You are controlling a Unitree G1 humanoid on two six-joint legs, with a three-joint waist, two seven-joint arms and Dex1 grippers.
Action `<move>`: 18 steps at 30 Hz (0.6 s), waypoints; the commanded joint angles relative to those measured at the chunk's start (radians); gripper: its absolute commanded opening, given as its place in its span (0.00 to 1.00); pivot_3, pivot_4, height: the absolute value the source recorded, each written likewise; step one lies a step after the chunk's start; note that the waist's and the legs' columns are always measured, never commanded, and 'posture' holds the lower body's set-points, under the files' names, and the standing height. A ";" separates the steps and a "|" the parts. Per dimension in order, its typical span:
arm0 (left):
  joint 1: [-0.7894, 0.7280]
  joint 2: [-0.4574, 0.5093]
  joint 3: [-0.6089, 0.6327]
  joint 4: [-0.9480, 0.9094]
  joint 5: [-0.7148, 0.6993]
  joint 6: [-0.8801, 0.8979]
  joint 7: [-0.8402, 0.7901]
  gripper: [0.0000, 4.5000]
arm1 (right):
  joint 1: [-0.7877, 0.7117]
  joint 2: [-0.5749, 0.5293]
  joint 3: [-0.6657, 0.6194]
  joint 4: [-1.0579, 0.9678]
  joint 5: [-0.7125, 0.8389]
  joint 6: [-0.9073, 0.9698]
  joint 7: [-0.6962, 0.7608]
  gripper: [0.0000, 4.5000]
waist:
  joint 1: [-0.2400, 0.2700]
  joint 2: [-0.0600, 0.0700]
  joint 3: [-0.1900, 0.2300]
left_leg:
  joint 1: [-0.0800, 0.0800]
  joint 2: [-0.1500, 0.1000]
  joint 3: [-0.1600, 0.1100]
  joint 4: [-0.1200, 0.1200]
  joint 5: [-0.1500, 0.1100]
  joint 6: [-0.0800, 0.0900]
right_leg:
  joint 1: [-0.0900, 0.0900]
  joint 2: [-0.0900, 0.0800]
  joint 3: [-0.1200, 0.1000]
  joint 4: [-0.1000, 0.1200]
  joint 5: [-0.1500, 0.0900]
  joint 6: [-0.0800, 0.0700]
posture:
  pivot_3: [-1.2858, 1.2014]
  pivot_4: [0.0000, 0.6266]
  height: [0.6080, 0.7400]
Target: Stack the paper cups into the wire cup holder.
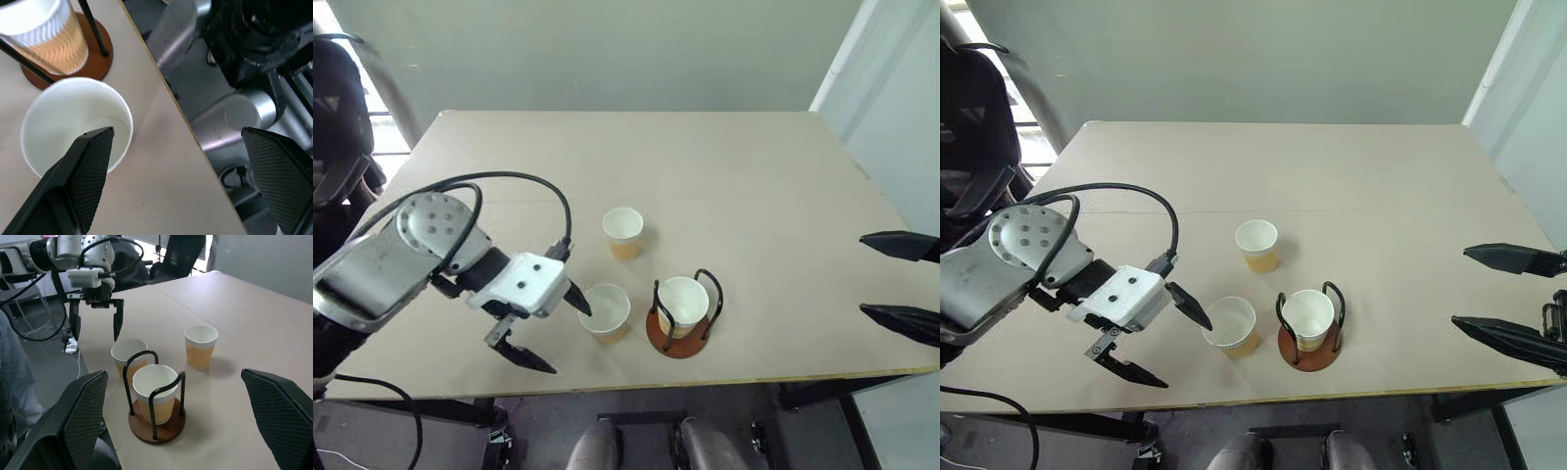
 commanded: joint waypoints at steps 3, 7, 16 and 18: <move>-0.032 -0.034 -0.017 0.016 0.050 -0.026 -0.041 1.00 | 0.026 -0.034 -0.033 0.010 0.016 -0.046 -0.018 1.00 | 0.001 0.000 0.000 | -0.001 0.000 0.000 0.000 0.000 0.000 | 0.000 0.000 0.000 0.000 0.000 0.000 | 0.52 0.24 1.00; -0.033 -0.068 -0.035 0.029 0.094 -0.032 -0.041 1.00 | 0.034 -0.046 -0.015 0.012 0.018 -0.066 -0.037 1.00 | 0.001 0.000 0.000 | -0.001 0.000 0.000 0.000 0.000 0.000 | -0.001 0.000 0.000 0.000 0.001 0.002 | 0.52 0.24 1.00; -0.037 -0.211 -0.036 0.087 0.177 -0.014 -0.041 1.00 | 0.050 -0.055 0.028 -0.016 0.015 -0.090 -0.101 1.00 | 0.003 0.001 -0.001 | -0.001 0.000 0.000 0.000 0.000 0.001 | 0.000 0.000 -0.001 -0.001 0.004 0.008 | 0.52 0.24 1.00; -0.040 -0.214 -0.037 0.092 0.157 -0.013 -0.041 0.96 | 0.052 -0.059 0.026 -0.025 0.024 -0.088 -0.116 1.00 | 0.003 0.001 -0.001 | -0.001 0.000 0.000 0.001 0.000 0.001 | 0.000 0.000 -0.001 -0.001 0.006 0.011 | 0.52 0.24 1.00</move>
